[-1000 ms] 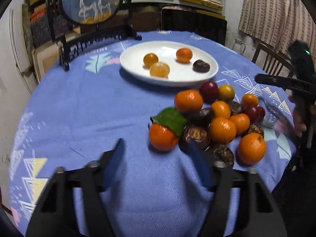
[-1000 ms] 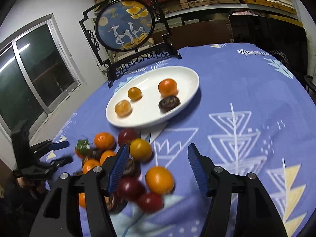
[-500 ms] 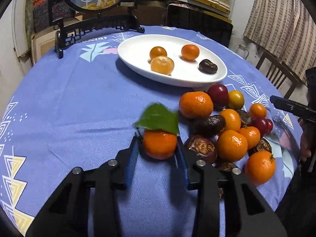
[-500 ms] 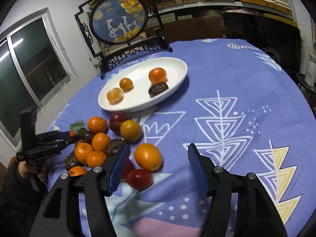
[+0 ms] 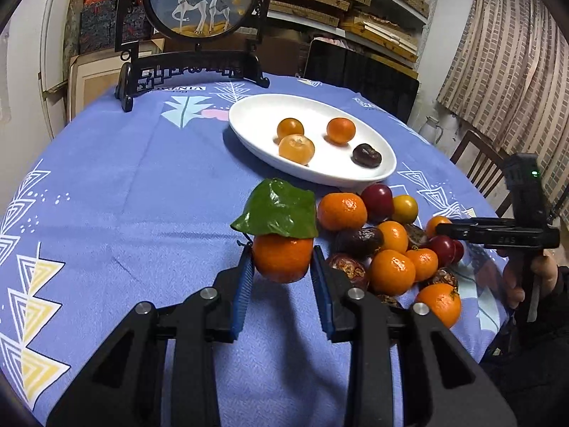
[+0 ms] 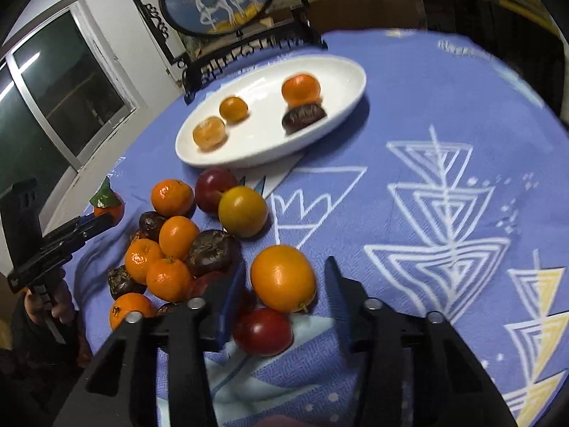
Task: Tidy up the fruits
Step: 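Grasp the tangerine with green leaf with the left tool while the right tool grasps a tangerine, then place both tangerines on the white plate and open both tools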
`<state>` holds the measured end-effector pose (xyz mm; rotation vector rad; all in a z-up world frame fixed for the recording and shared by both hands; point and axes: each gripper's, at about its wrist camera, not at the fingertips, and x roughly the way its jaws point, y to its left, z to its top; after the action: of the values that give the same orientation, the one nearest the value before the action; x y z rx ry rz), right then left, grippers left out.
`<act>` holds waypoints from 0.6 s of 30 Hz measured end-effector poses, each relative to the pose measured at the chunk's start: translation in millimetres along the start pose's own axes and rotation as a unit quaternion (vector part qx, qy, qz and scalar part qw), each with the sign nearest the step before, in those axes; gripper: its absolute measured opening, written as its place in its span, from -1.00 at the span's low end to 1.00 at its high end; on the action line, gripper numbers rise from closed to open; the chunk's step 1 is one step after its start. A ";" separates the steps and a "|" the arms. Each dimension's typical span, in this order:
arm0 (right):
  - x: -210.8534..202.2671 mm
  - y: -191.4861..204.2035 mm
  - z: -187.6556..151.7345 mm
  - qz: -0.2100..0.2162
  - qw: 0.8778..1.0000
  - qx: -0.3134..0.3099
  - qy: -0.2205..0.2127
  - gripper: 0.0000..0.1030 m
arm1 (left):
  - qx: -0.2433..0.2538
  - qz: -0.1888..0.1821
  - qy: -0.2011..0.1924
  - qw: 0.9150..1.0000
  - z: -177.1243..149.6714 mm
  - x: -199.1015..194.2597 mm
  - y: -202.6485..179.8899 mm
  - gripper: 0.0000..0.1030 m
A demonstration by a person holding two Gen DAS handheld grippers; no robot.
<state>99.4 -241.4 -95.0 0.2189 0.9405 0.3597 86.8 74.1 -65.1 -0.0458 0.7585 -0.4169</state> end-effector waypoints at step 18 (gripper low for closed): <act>-45.2 2.6 65.1 0.020 0.995 -0.014 -0.101 -0.28 | 0.026 -0.026 -0.014 0.999 63.9 16.1 -30.2 -0.39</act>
<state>127.9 -258.5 -23.1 0.2440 0.7319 0.3801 129.8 33.4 -23.4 -0.0229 0.7193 -0.4850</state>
